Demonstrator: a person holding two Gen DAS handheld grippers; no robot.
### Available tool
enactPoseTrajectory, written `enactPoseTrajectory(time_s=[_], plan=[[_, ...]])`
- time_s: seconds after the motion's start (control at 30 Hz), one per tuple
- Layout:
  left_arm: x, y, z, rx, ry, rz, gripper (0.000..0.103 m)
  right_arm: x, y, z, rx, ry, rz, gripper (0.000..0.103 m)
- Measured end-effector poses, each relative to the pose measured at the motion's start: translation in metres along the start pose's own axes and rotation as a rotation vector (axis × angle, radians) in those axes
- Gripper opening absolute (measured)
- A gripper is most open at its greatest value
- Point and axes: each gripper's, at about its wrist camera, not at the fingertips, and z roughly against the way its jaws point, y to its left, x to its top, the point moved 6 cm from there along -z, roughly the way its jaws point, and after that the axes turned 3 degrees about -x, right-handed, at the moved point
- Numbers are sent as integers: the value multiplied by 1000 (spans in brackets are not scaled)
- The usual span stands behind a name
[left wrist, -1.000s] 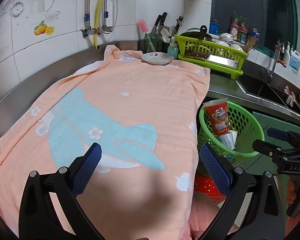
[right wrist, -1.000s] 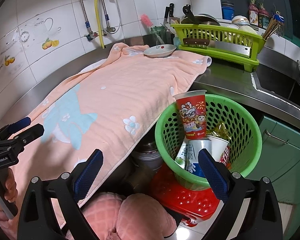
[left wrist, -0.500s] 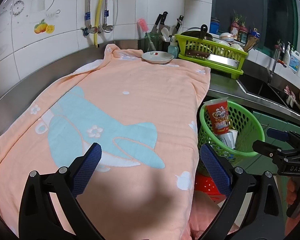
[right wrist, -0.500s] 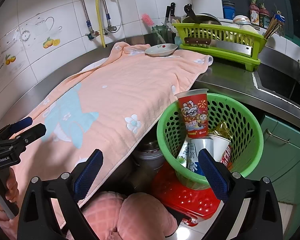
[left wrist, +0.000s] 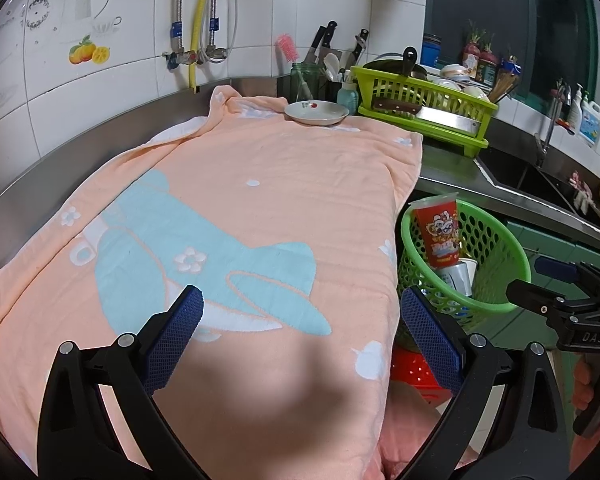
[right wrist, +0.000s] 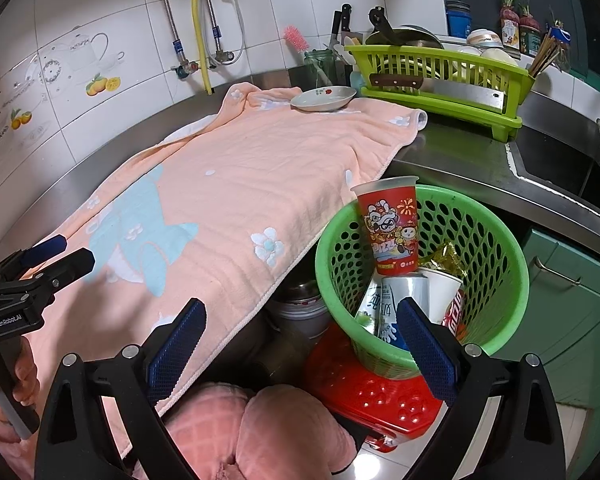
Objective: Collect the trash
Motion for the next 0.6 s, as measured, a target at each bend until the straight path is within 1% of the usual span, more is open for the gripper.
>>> enactPoseTrajectory(time_s=[0.6], plan=[[-2, 1, -2, 2, 3, 2, 98, -2, 6, -4, 1, 4, 1, 93]])
